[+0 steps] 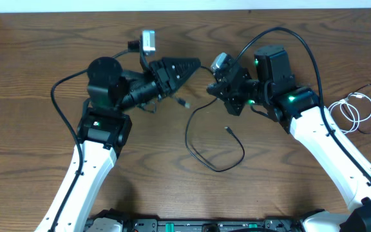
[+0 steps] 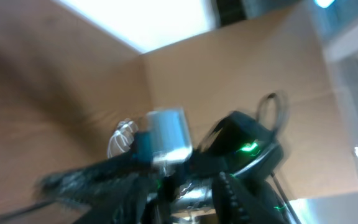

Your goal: Untangle cables

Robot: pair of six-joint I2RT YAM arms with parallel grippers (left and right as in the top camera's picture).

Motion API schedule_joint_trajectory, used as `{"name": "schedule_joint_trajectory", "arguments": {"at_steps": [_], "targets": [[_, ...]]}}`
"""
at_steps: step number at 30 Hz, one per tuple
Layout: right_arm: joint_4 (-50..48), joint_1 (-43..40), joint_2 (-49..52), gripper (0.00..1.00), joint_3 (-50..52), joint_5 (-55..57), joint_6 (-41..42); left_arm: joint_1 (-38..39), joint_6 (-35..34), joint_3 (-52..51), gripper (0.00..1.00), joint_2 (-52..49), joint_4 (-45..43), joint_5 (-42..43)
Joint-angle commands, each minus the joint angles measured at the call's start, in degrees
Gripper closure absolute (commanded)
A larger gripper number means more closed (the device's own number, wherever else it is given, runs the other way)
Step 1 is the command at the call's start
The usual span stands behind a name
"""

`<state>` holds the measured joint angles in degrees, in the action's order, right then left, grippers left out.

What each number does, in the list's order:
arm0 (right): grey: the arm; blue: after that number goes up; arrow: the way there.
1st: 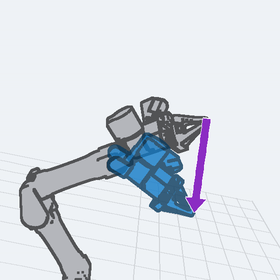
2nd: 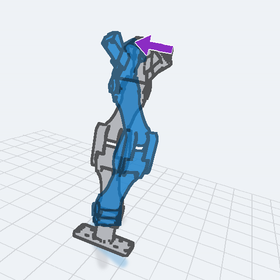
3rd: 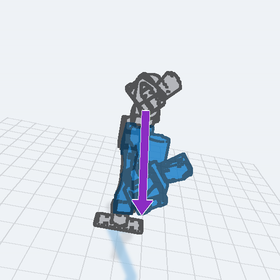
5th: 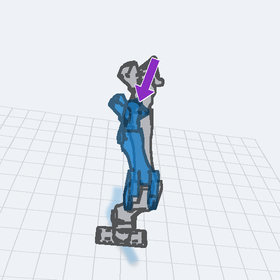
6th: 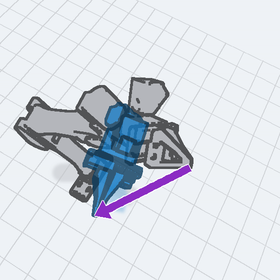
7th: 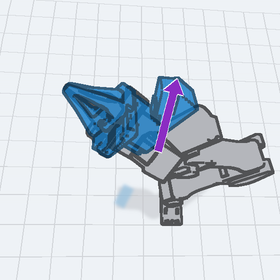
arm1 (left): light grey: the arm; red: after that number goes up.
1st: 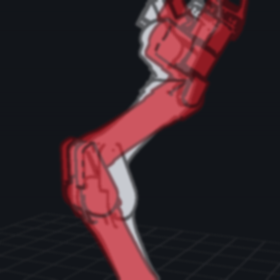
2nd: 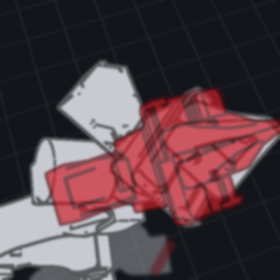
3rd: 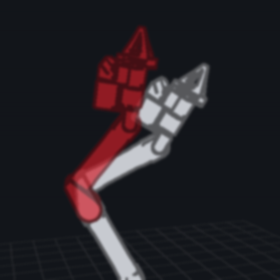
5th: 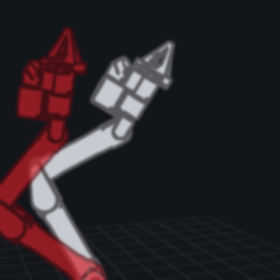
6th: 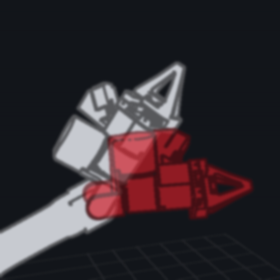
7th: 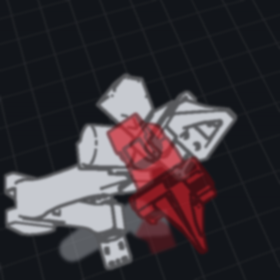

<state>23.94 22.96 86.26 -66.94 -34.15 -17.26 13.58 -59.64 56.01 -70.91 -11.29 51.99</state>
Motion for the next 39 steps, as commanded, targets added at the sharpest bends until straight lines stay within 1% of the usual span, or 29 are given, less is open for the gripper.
{"name": "schedule_joint_trajectory", "arguments": {"at_steps": [1, 4, 6, 10, 12, 14, 18, 23, 26, 31, 34, 37, 39], "targets": [[3.1, 0.2, -0.1, 0.99, 0.1, 10.2, 0.2, -0.2, 19.6, 0.5, 0.55, 0.5, 9.8, -3.9], [5.9, 0.0, -0.1, 0.99, 0.1, 15.5, 0.2, -0.2, 27.3, 0.5, 0.52, 0.5, 21.1, -10.8], [6.7, -0.4, -0.1, 0.99, 0.1, 20.9, 2.4, -0.2, 30.5, 0.5, 0.51, 0.5, 27.8, -16.4], [5.6, -2.3, -0.1, 0.99, 0.1, 38.6, 9.5, -0.2, 32.0, 0.5, 0.47, 0.5, 38.2, -27.1], [3.2, -3.8, -0.2, 0.99, 0.0, 45.6, 10.4, -0.2, 32.0, 0.5, 0.45, 0.5, 41.7, -31.3], [0.7, -5.5, -0.6, 0.99, -0.7, 49.6, 10.4, -0.2, 32.0, 0.5, 0.43, 0.5, 44.6, -34.6], [-1.1, -10.6, -2.6, 0.99, -5.7, 50.5, 10.4, -0.2, 32.0, 0.5, 0.41, 0.5, 49.0, -39.8], [-1.0, -18.1, -4.3, 0.99, -13.7, 50.6, 10.4, -0.2, 32.0, 0.5, 0.37, 0.5, 51.6, -43.3], [-1.0, -22.3, -5.1, 0.99, -16.3, 50.6, 11.1, -0.2, 32.1, 0.5, 0.36, 0.5, 52.7, -45.4], [-0.3, -31.7, -5.2, 0.99, -17.2, 53.8, 18.1, -0.2, 32.3, 0.5, 0.35, 0.5, 54.5, -48.6], [1.6, -37.3, -4.9, 0.99, -17.2, 54.0, 21.6, -0.2, 33.1, 0.5, 0.35, 0.5, 54.6, -48.6], [4.0, -41.8, -4.1, 0.99, -17.2, 52.7, 25.8, -0.2, 33.0, 0.5, 0.35, 0.5, 54.6, -48.6], [5.7, -43.8, -3.5, 0.99, -17.1, 50.4, 26.4, -0.2, 33.0, 0.5, 0.35, 0.5, 54.5, -48.6]]}}
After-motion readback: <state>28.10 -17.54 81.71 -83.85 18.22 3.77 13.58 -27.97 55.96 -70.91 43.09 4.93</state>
